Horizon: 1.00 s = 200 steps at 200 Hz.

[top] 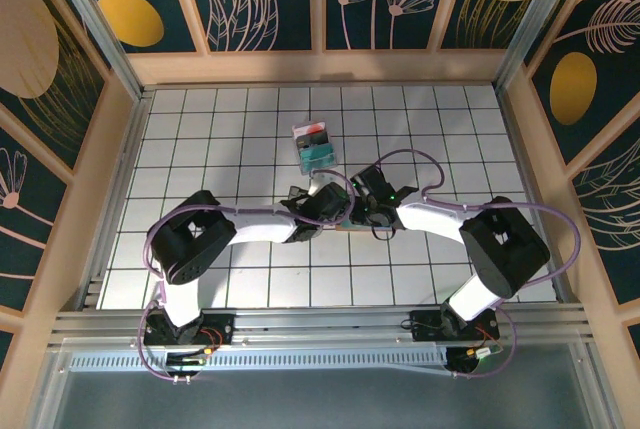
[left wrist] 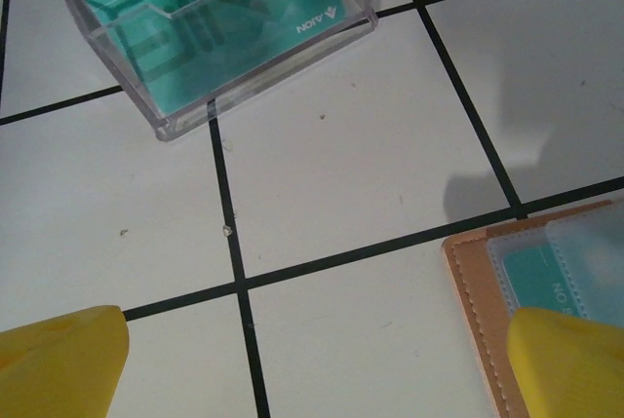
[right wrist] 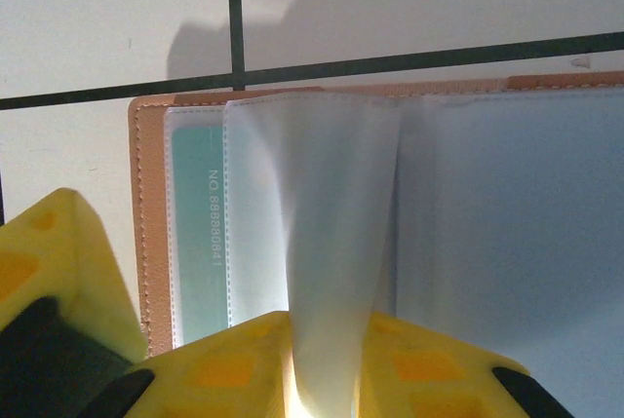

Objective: Take the credit cards out of the card holder

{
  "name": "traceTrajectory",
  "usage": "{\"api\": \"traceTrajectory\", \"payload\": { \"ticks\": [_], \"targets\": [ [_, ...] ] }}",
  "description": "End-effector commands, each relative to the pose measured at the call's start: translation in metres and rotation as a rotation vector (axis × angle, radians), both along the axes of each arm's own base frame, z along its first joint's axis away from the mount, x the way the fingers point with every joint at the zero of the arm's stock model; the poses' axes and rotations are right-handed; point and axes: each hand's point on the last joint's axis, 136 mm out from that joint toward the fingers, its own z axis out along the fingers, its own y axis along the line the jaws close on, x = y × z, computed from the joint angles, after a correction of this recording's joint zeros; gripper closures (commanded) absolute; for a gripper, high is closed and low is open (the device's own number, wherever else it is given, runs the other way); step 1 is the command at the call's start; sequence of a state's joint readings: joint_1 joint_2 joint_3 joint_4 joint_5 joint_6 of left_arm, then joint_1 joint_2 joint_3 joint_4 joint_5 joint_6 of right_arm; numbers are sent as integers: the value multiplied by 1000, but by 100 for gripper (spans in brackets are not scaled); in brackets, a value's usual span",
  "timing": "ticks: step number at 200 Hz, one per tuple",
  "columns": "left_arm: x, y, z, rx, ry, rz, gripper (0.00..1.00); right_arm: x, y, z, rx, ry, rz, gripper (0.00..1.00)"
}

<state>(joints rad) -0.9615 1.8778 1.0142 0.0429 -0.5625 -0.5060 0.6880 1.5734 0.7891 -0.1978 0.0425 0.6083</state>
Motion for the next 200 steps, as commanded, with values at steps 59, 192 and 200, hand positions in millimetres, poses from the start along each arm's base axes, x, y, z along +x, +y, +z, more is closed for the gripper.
{"api": "traceTrajectory", "payload": {
  "ticks": [59, 192, 200],
  "targets": [
    [-8, 25, -39, 168, 77, 41, 1, 4, -8, 9, -14, -30, -21, 78],
    [-11, 36, -47, 229, 92, 53, 1, 4, -65, 18, -180, -88, -181, 57],
    [-11, 36, -46, 227, 92, 53, 1, 4, -67, 19, -178, -90, -188, 57]
  ]
}}
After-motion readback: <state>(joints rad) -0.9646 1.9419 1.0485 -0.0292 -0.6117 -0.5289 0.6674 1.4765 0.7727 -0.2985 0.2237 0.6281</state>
